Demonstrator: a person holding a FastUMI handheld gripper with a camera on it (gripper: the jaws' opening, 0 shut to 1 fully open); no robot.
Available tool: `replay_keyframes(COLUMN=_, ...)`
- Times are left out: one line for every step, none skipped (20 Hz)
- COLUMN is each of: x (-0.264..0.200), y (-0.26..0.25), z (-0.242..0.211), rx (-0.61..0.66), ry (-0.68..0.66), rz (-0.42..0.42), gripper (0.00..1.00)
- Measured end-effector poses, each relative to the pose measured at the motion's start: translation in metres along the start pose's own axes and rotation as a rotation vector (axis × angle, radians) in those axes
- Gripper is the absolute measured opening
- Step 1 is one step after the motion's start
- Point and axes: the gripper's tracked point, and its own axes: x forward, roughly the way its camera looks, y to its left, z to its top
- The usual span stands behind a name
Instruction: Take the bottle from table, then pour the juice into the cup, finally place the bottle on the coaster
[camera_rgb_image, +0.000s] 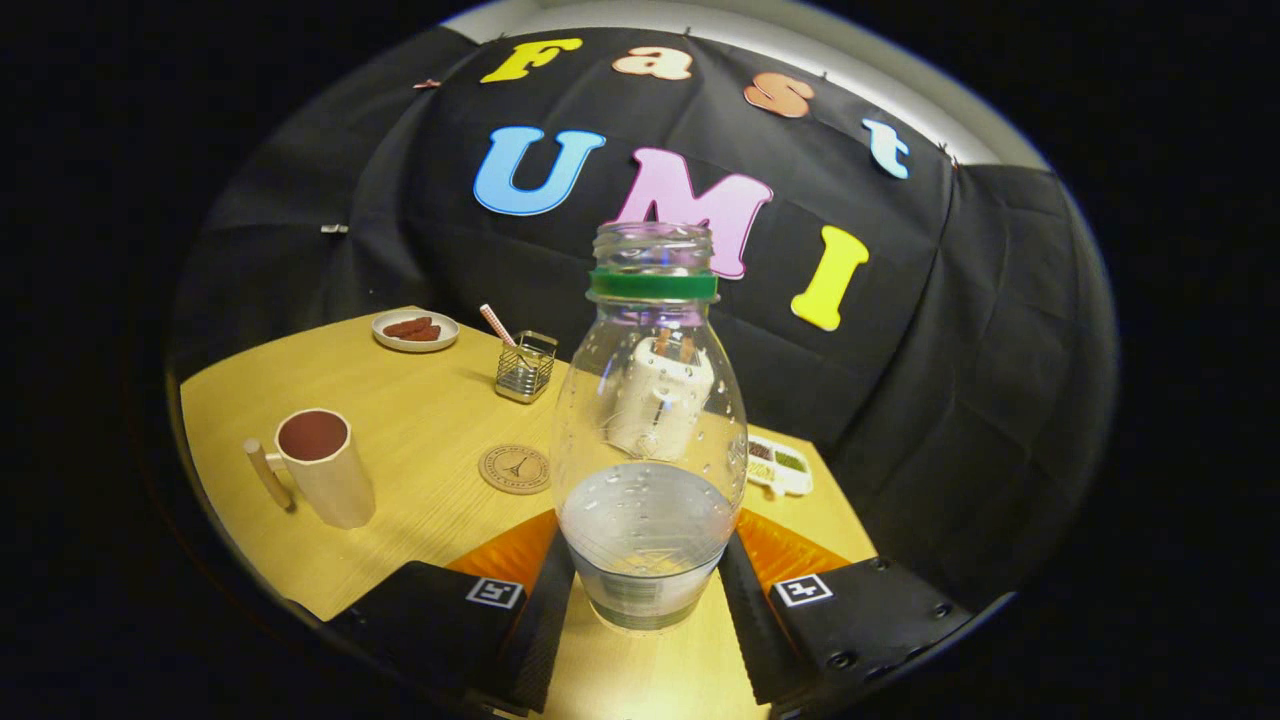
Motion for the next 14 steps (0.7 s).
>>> replay_keyframes(x=0.002, y=-0.003, z=0.007, rx=-0.052, ry=-0.007, rz=-0.030, gripper=0.75)
replay_keyframes(x=0.003, y=-0.005, z=0.013, rx=-0.106, ry=-0.010, rz=-0.055, gripper=0.75)
replay_keyframes(x=0.006, y=-0.002, z=0.019, rx=-0.160, ry=-0.011, rz=-0.066, gripper=0.75)
replay_keyframes(x=0.009, y=0.002, z=0.025, rx=-0.209, ry=-0.016, rz=-0.068, gripper=0.75)
replay_keyframes(x=0.009, y=0.008, z=0.030, rx=-0.252, ry=-0.022, rz=-0.063, gripper=0.75)
replay_keyframes(x=0.010, y=0.015, z=0.037, rx=-0.285, ry=-0.032, rz=-0.046, gripper=0.75)
replay_keyframes(x=0.011, y=0.023, z=0.042, rx=-0.311, ry=-0.039, rz=-0.030, gripper=0.75)
replay_keyframes(x=0.012, y=0.029, z=0.044, rx=-0.341, ry=-0.039, rz=-0.029, gripper=0.75)
replay_keyframes(x=0.012, y=0.038, z=0.046, rx=-0.371, ry=-0.037, rz=-0.016, gripper=0.75)
replay_keyframes(x=0.014, y=0.048, z=0.045, rx=-0.407, ry=-0.025, rz=0.005, gripper=0.75)
replay_keyframes(x=0.014, y=0.057, z=0.045, rx=-0.450, ry=-0.020, rz=0.010, gripper=0.75)
replay_keyframes(x=0.012, y=0.065, z=0.048, rx=-0.499, ry=-0.024, rz=0.013, gripper=0.75)
replay_keyframes(x=0.013, y=0.073, z=0.050, rx=-0.545, ry=-0.032, rz=0.020, gripper=0.75)
replay_keyframes(x=0.012, y=0.081, z=0.050, rx=-0.592, ry=-0.038, rz=0.030, gripper=0.75)
